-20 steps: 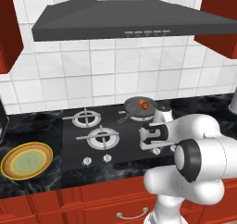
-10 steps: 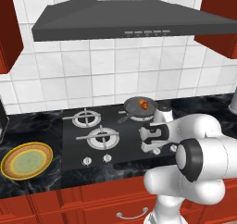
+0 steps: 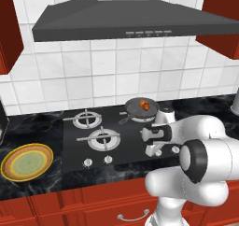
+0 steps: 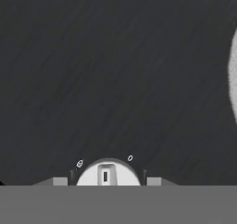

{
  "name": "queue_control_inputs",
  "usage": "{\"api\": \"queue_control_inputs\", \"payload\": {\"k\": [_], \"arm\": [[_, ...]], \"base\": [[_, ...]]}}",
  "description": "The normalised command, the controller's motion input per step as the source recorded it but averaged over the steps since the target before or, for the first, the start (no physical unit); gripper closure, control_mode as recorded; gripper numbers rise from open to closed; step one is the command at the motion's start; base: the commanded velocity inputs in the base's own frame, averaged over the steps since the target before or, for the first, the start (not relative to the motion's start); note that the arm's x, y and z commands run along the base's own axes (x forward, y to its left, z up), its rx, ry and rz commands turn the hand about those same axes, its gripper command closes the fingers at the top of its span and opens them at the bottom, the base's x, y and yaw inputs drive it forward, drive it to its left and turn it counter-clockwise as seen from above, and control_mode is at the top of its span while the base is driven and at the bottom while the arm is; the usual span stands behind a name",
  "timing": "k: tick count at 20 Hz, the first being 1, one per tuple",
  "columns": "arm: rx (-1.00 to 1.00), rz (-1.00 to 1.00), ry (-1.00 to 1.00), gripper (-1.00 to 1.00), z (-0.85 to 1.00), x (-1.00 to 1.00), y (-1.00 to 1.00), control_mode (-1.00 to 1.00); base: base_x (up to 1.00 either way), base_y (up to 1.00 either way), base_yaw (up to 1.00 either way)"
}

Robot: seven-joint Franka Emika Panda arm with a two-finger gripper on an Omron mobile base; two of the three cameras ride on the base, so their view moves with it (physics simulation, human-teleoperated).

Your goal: Pick the croissant and place it on the pan. Then turn on the stove to warm the croissant.

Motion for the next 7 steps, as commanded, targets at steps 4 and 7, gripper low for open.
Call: {"api": "queue_control_inputs", "payload": {"k": [4, 7], "arm": [[0.00, 0.31, 0.00, 1.00, -0.16, -0.13, 0.00, -1.00], [0.00, 0.30, 0.00, 1.00, -0.12, -0.07, 0.00, -1.00]], "base": [[0.00, 0.00, 0.00], [0.00, 0.00, 0.00]]}}
